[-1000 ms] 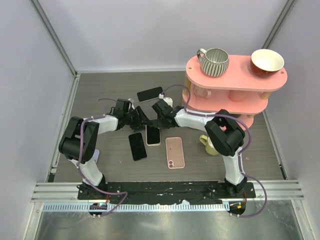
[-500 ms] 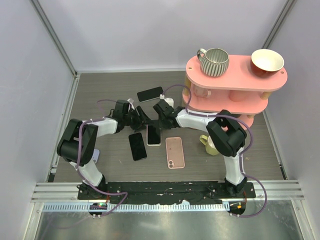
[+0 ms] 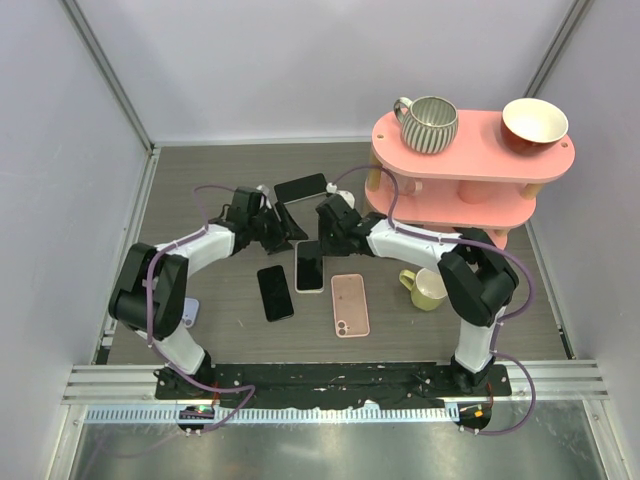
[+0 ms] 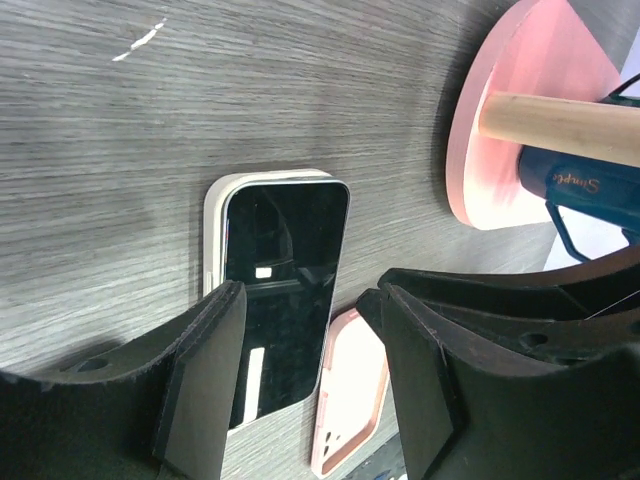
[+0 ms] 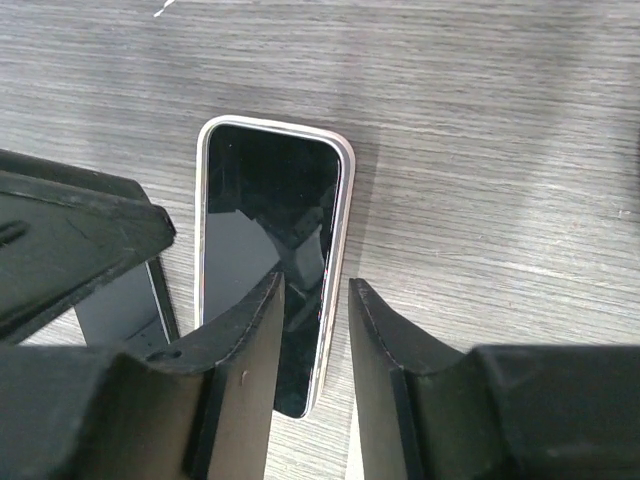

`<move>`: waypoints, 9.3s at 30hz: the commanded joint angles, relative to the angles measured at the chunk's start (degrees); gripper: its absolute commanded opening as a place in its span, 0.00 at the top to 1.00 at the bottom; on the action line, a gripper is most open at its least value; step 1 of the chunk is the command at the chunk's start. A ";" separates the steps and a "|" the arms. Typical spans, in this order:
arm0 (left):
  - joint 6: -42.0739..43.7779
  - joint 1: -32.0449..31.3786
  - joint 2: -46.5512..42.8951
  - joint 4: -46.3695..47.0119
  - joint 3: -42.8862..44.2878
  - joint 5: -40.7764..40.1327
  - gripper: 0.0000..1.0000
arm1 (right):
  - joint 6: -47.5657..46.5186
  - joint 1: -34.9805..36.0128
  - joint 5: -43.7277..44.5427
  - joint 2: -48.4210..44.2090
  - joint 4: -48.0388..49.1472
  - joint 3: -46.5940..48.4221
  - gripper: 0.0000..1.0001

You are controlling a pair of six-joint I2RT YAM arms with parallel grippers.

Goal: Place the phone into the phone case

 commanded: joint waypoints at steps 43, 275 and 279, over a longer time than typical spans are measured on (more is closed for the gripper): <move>-3.34 1.22 7.04 -4.57 0.94 8.93 0.76 | 10.16 -1.73 -19.80 -1.59 29.18 -10.67 0.38; 40.23 -8.18 -25.04 -29.16 3.48 36.16 0.29 | 4.53 -1.23 -63.40 -37.73 42.71 -43.29 0.99; 40.77 -13.17 -23.73 -31.28 3.13 36.97 0.28 | 5.24 1.34 -63.50 -41.32 44.67 -44.60 0.99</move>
